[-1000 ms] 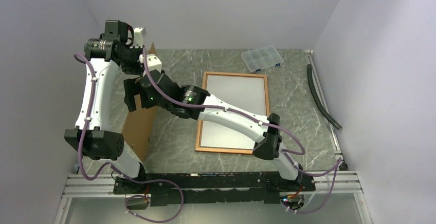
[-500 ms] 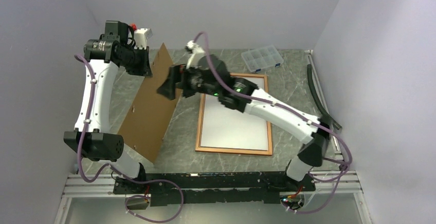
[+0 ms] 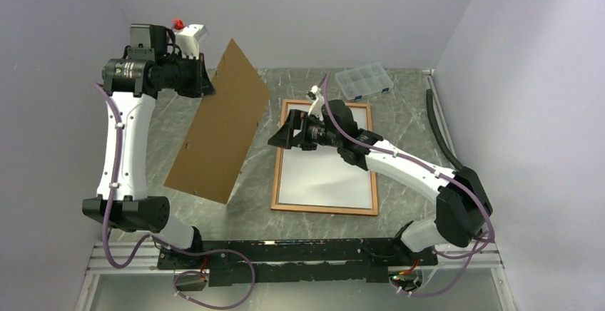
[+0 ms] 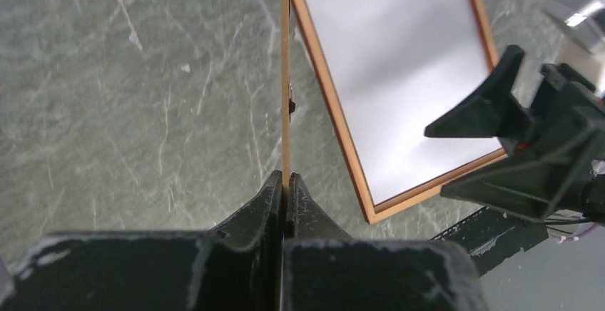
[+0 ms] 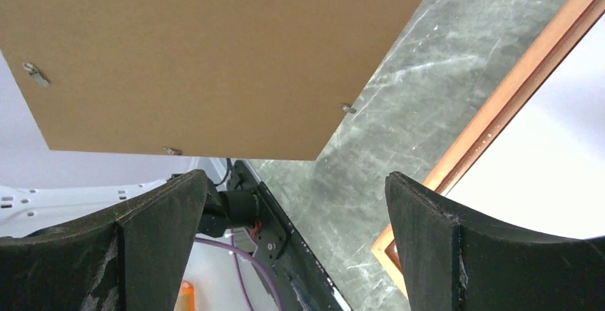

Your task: Put the photo into the frame

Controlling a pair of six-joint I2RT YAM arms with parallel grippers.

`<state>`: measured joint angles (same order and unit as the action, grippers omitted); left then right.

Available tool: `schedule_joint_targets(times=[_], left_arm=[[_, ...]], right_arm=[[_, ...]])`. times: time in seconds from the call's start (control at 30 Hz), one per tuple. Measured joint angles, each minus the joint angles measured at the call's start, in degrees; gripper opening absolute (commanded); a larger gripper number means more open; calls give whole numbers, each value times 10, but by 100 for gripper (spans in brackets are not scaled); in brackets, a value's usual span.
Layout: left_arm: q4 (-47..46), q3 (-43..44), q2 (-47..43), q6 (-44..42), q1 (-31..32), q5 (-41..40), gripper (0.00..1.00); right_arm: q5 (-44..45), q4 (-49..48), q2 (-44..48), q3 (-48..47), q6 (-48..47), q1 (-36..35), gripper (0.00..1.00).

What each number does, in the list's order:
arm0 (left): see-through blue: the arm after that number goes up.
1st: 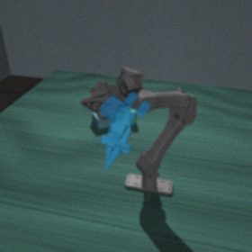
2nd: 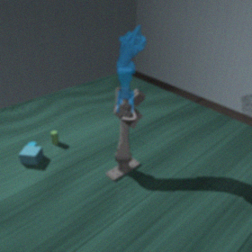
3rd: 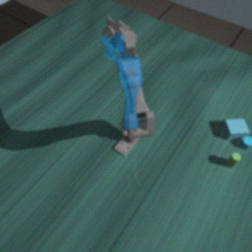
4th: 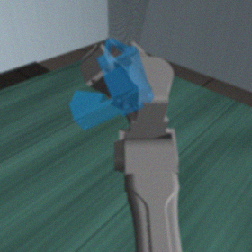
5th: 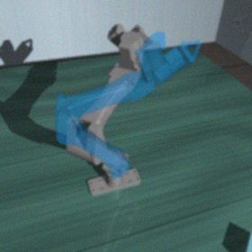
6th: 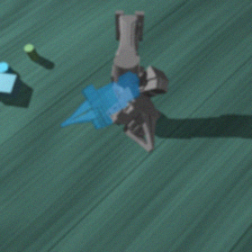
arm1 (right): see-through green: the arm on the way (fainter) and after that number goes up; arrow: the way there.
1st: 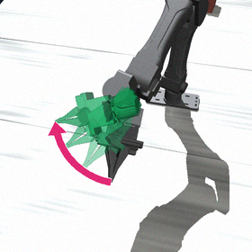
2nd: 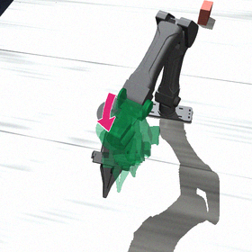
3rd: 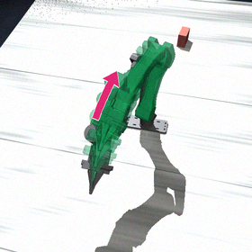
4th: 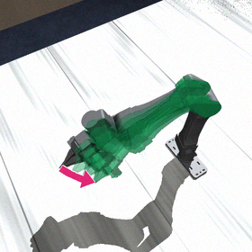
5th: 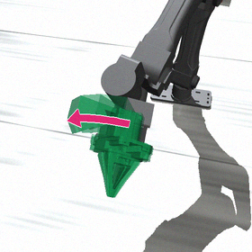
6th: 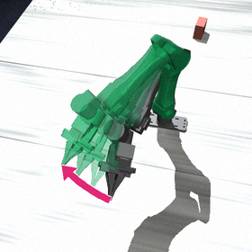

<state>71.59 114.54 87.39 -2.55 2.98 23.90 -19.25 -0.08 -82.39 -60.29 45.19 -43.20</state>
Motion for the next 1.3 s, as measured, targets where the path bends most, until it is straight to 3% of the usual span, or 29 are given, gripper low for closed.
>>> schedule_joint_targets(times=[0.3,0.63,0.9,1.0,1.13,1.3], left_arm=[[-47,24,-57,31,0,65,3],[-92,49,-71,102,0,155,3],[-116,49,-75,136,-1,189,3],[-124,49,-77,146,-6,198,3],[-137,48,-78,156,-15,204,3],[-167,26,-93,171,-51,228,2]], right_arm=[[-65,-243,-21,105,51,62,100],[-151,-565,-168,116,165,100,100],[-180,-747,-183,142,251,119,98],[-196,-794,-198,142,285,120,85],[-216,-811,-205,142,330,122,51],[-227,-810,-193,155,367,129,22]])
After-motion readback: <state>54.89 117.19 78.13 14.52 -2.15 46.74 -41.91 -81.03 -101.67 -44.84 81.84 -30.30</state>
